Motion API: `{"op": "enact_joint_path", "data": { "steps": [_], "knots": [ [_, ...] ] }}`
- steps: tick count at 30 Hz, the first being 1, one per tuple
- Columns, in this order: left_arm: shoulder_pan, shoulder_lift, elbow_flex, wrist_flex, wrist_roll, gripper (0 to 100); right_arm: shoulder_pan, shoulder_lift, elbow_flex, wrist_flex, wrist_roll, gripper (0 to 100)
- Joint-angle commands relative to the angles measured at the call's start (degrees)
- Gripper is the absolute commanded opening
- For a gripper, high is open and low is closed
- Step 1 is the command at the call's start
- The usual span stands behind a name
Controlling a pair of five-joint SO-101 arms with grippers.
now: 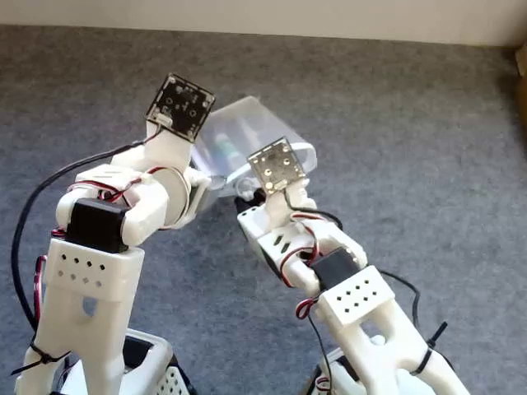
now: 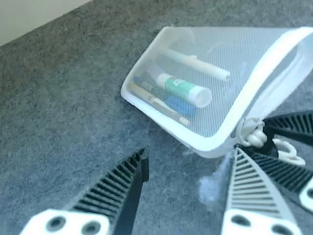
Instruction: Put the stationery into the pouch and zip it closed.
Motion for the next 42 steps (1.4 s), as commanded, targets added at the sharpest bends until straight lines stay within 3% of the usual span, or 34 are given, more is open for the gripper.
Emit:
{"op": "enact_joint_path", "data": {
  "steps": [1,7,12,23,28,38,42],
  "knots": [
    [-0.66,-5.76,-0.48,0.88,-2.9,26,2.33,-1.71,-1.54,-2.51,0.18,0.5],
    [-0.66,-14.37,8.84,0.26,-10.55,26,2.33,-8.48,-2.15,-2.42,0.35,0.5],
    [-0.57,-18.42,18.24,-7.21,-15.91,26,2.24,-13.58,0.4,-2.33,0.53,0.5],
    [8.66,-19.21,26.24,-21.71,-16.0,26,2.15,-14.11,1.45,-2.59,0.53,0.5],
    [8.57,-19.12,31.25,-32.09,-16.09,25,2.15,-14.46,1.45,-2.59,0.53,0.5],
    [8.84,-19.12,37.93,-41.05,-16.18,25,2.15,-14.46,1.45,-2.59,0.53,0.5],
    [9.01,-19.12,40.57,-46.33,-16.26,19,2.15,-14.46,1.54,-2.59,0.44,0.5]
  ]
}}
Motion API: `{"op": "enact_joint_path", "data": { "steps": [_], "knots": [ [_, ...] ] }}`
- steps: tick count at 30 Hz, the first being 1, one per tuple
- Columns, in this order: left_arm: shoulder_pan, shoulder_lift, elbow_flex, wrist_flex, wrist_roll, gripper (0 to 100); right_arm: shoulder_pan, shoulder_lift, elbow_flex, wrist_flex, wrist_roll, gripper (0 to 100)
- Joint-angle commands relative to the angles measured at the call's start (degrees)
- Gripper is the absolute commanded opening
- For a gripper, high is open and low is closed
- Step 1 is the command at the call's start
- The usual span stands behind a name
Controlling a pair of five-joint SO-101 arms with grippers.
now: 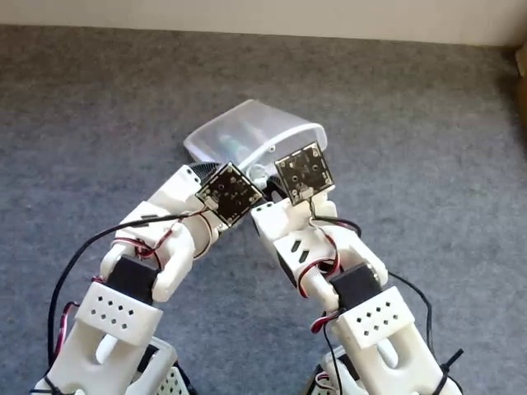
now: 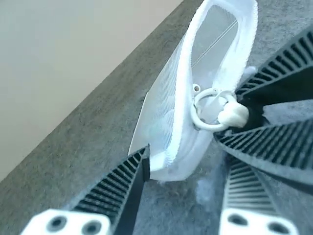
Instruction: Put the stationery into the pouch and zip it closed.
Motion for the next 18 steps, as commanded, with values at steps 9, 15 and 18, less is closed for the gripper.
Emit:
{"op": "enact_joint_path", "data": {
  "steps": [9,15,18],
  "knots": [
    [3.82,-1.19,6.46,-11.96,-0.35,17,0.4,-3.12,-0.84,-2.59,0.35,0.5],
    [5.32,-1.19,6.81,-12.04,-0.35,7,0.4,-3.03,-0.84,-2.59,0.26,0.5],
    [5.32,-1.19,6.81,-12.04,-0.35,3,0.4,-3.03,-0.84,-2.59,0.18,0.5]
  ]
}}
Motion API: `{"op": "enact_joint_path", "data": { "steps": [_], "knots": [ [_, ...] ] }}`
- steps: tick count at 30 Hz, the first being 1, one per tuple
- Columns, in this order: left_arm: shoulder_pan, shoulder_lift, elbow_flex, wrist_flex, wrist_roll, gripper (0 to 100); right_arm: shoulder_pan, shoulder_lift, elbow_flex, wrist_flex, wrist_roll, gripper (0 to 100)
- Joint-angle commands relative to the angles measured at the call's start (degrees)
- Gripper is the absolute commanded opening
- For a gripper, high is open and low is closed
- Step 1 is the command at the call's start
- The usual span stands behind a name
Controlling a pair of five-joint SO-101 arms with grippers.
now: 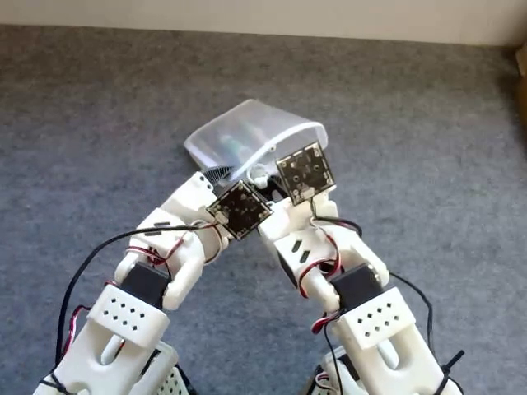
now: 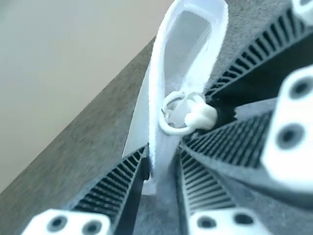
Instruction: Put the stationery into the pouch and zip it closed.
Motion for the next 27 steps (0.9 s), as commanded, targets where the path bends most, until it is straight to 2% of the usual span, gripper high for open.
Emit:
{"op": "enact_joint_path", "data": {
  "steps": [1,10,18,27],
  "knots": [
    [1.27,-1.27,-0.48,-1.32,-0.26,2,0.4,-2.68,-0.84,-2.51,0.18,0.5],
    [0.4,-1.63,1.89,-0.79,-0.44,1,2.07,-2.77,-0.92,-4.09,0.0,0.5],
    [-1.45,-1.71,2.24,-0.7,-0.26,1,9.8,-2.33,-0.75,-10.24,-8.88,0.5],
    [-1.45,-1.71,3.38,-0.79,-0.35,1,10.24,-2.33,-0.75,-10.77,-9.14,0.5]
  ]
}}
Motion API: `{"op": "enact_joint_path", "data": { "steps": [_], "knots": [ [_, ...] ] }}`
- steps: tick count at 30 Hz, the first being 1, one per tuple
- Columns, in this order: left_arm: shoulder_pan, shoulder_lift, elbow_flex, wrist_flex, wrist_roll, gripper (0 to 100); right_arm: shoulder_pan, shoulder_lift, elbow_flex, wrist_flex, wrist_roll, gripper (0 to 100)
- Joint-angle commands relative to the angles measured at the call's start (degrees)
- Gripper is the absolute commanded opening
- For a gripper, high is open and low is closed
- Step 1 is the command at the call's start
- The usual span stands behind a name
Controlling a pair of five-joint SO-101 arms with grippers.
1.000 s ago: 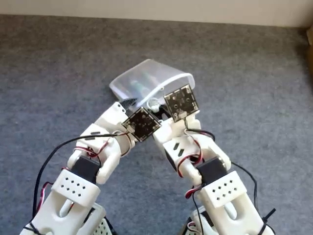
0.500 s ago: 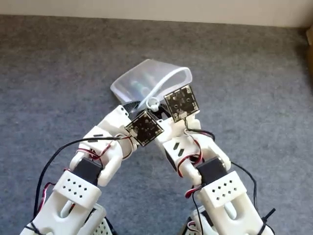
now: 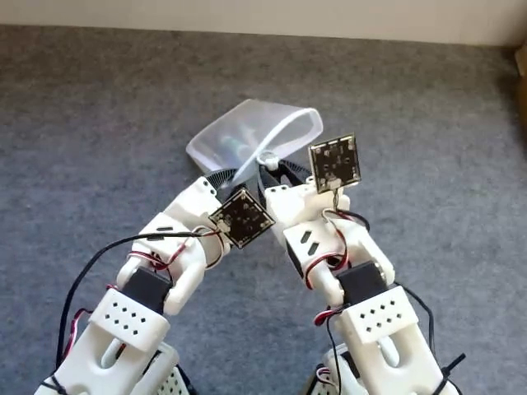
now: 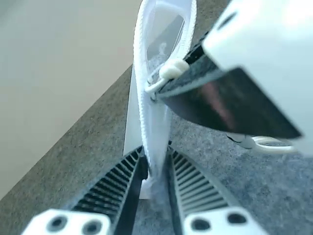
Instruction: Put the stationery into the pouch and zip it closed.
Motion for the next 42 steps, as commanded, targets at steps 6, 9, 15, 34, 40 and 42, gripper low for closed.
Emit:
{"op": "enact_joint_path", "data": {
  "steps": [6,9,15,34,40,42],
  "knots": [
    [-1.27,-0.04,0.4,0.09,-0.18,1,3.47,-2.42,-1.45,-3.21,-0.62,0.5],
    [-1.27,-0.04,0.4,0.09,-0.18,1,4.7,-2.33,-1.45,-4.88,-0.62,0.5],
    [-2.24,-0.04,0.4,0.09,-0.09,1,7.16,-2.33,0.48,-9.19,-0.62,0.5],
    [-2.24,-0.04,0.4,0.09,-0.09,1,15.25,-2.24,3.3,-18.42,-0.62,0.5],
    [-2.24,-0.04,0.4,0.09,-0.09,1,19.82,-2.24,4.88,-23.6,-0.62,0.5],
    [-2.33,-0.04,0.4,0.09,-0.09,1,21.85,-2.24,4.53,-23.52,-0.62,0.5]
  ]
}}
